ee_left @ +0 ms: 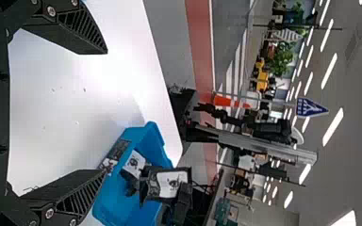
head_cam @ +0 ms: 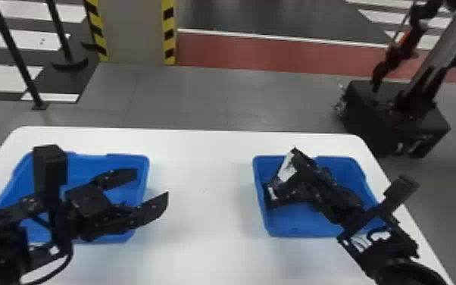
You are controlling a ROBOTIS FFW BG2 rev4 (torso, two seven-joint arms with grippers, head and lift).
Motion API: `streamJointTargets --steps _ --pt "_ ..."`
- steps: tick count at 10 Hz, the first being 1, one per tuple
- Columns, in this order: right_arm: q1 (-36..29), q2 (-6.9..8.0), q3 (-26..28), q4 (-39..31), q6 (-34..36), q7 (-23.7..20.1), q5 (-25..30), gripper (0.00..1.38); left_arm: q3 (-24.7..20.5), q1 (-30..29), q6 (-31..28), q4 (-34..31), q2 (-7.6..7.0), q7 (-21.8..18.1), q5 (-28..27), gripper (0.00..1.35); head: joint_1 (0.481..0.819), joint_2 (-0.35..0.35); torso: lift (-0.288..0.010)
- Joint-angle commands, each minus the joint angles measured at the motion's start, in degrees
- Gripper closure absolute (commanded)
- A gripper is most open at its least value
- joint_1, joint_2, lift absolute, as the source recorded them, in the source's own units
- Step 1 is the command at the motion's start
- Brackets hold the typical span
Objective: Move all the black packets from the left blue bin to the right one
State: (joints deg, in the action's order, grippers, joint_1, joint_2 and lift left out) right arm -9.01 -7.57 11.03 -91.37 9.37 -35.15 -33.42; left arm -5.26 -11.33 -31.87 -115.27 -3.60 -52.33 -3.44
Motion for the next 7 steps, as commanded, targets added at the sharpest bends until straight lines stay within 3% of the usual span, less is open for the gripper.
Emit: streamJointTargets --steps 1,2,3,4,5,7 --pt "0.0 -1.22 1.3 3.6 -0.4 0.6 0.0 1.27 -4.5 -3.0 -1.3 -3.1 -0.09 -0.3 -0.8 0.14 0.695 -0.136 -0.11" --pt "0.3 -1.84 1.4 5.8 -0.2 1.4 -0.1 1.27 -6.7 -4.3 -1.6 -4.8 0.0 -0.5 -1.4 0.14 0.695 -0.129 -0.11" --pt "0.3 -2.19 1.4 7.1 0.2 2.6 -0.2 1.0 -8.6 -4.8 -1.5 -6.3 0.0 -0.8 -2.3 0.14 0.695 -0.124 -0.11" --pt "-0.6 -2.28 2.3 5.2 -0.1 5.4 2.9 0.39 -10.4 -5.1 -1.5 -7.3 -0.09 -1.1 -3.2 0.13 0.695 -0.112 -0.11" --pt "-2.8 -2.28 3.7 0.2 -2.5 8.6 7.8 0.0 -12.4 -4.7 -1.2 -7.3 -0.18 -1.5 -5.1 0.13 0.695 -0.103 -0.11" --pt "-10.1 -0.69 3.7 -11.6 -8.1 13.8 11.2 0.22 -13.6 -3.7 -1.7 -7.0 -1.58 -2.0 -10.3 0.13 0.695 -0.101 -0.11"
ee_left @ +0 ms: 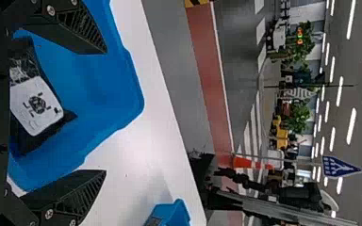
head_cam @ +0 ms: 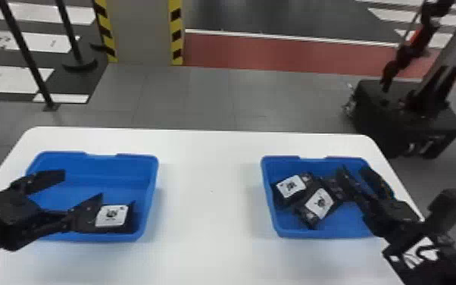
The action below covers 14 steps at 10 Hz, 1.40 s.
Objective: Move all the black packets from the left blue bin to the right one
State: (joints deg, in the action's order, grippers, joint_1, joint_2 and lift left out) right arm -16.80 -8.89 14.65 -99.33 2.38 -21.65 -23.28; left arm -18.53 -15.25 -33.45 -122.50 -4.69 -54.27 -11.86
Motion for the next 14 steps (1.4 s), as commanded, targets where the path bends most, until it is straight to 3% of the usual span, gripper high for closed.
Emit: streamJointTargets --steps 1,2,5,8,14 --pt "-4.0 1.94 -0.1 -5.1 -1.8 0.1 0.3 0.3 -0.4 1.2 -1.3 1.5 -1.11 -1.2 -5.6 0.14 0.695 -0.086 -0.11" --pt "-5.0 3.0 -0.1 -5.6 -1.8 -0.7 -0.3 0.34 0.2 2.6 -3.4 3.6 -1.9 -2.0 -7.8 0.14 0.695 -0.06 -0.11" --pt "-6.0 3.7 -0.2 -5.8 -1.7 -3.4 -2.5 0.35 2.4 9.5 -12.0 12.9 -2.69 -2.2 -13.0 0.15 0.695 -0.001 -0.11" --pt "-6.3 3.96 -0.3 -5.8 -0.3 -4.2 -4.0 0.35 5.7 17.4 -13.7 24.7 -3.13 -2.3 -16.0 0.15 0.695 0.024 -0.11" --pt "-7.1 4.49 -0.3 -6.1 0.0 -4.4 -5.2 0.35 7.7 23.1 -14.1 34.7 -3.48 -2.3 -15.9 0.22 0.695 0.018 -0.11"
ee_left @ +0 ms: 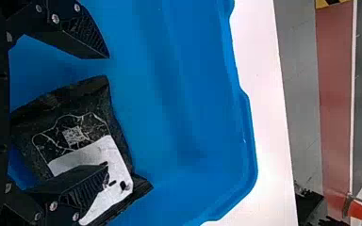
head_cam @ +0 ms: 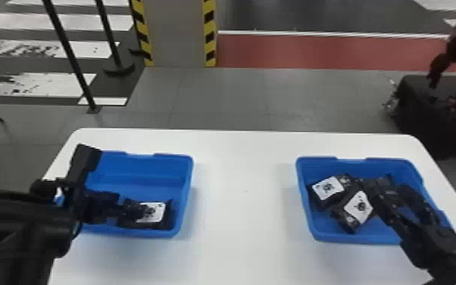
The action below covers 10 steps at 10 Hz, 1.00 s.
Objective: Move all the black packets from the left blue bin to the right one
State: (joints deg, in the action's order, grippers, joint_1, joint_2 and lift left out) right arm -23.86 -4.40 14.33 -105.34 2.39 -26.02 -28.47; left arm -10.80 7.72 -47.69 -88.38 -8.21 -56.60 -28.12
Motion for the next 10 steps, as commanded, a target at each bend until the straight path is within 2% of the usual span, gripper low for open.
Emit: streamJointTargets --steps 1,2,3,5,6,7,8,10 --pt "0.0 0.09 0.0 -0.1 0.0 0.0 -0.1 0.35 0.1 0.6 0.2 1.7 0.04 -0.1 0.6 0.28 0.695 0.015 -0.11" --pt "0.0 0.27 0.0 0.1 0.1 0.0 -0.1 0.35 0.1 1.4 0.2 3.8 -0.05 -0.8 0.7 0.42 0.695 0.013 -0.11" --pt "0.0 0.35 0.0 0.2 0.1 0.0 -0.3 0.35 0.0 1.6 0.3 4.4 -0.05 -1.3 0.7 0.74 0.695 0.009 -0.11" --pt "0.0 0.35 0.0 0.2 0.4 0.0 -0.5 0.35 -0.4 1.4 1.3 4.4 -0.05 -2.6 1.1 1.12 0.695 0.005 -0.11" --pt "0.0 0.44 -0.1 0.2 0.6 0.0 -0.6 0.35 -1.0 1.4 2.3 4.1 -0.05 -3.7 1.2 1.2 0.695 0.002 -0.11" --pt "0.0 0.44 -0.4 0.2 0.6 0.0 -1.0 0.35 -2.1 0.6 2.7 2.4 0.04 -5.5 1.5 1.2 0.695 0.002 -0.11" --pt "0.0 0.44 -0.7 0.1 0.6 0.0 -1.2 0.35 -3.1 -1.7 1.1 -2.7 0.13 -7.0 1.8 1.2 0.695 0.002 -0.11" --pt "0.0 0.44 -1.4 -0.9 0.6 -0.6 -2.0 0.35 -4.8 -8.0 -2.2 -15.5 0.13 -8.4 6.9 1.21 0.695 0.012 -0.11"
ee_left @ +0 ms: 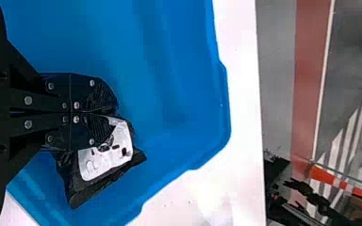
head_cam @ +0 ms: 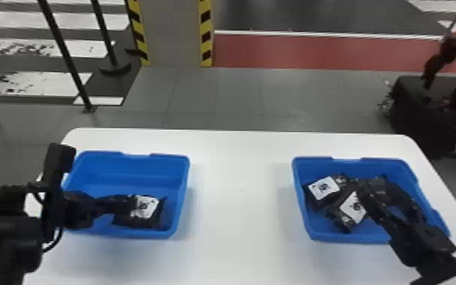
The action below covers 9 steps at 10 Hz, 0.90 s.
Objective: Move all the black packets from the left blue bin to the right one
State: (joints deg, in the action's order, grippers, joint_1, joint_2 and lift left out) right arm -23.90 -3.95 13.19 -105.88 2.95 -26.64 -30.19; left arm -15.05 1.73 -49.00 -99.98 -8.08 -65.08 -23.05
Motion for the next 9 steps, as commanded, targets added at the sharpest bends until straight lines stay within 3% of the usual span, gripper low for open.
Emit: streamJointTargets --steps 1,3,5,6,8,9 --pt "0.0 0.0 -1.3 -0.9 0.3 -0.5 -1.5 0.35 -1.4 -4.3 -1.3 -8.2 0.08 -0.1 5.8 1.2 0.695 0.013 -0.11" --pt "0.1 0.0 -4.5 -2.5 1.7 -1.7 -3.3 0.35 -2.1 -6.8 -0.1 -13.3 1.31 -0.2 11.8 1.2 0.695 0.018 -0.11" --pt "1.5 0.0 -7.3 -2.6 4.6 -3.5 -4.1 0.35 -0.2 -7.2 3.6 -13.2 2.98 1.7 17.1 1.2 0.695 0.03 -0.11" --pt "2.4 0.0 -8.5 -2.6 6.5 -4.4 -4.4 0.35 1.6 -6.7 5.7 -11.6 3.69 2.3 18.5 1.2 0.695 0.033 -0.11" --pt "4.2 0.0 -10.9 -2.1 8.4 -5.8 -4.6 0.35 7.4 -4.0 10.5 -2.3 3.69 2.6 26.6 1.2 0.695 0.023 -0.11" --pt "5.1 0.09 -11.8 -0.9 9.0 -6.4 -4.7 0.35 9.3 -3.3 10.3 -2.2 3.69 2.8 26.6 1.2 0.695 0.001 -0.11"
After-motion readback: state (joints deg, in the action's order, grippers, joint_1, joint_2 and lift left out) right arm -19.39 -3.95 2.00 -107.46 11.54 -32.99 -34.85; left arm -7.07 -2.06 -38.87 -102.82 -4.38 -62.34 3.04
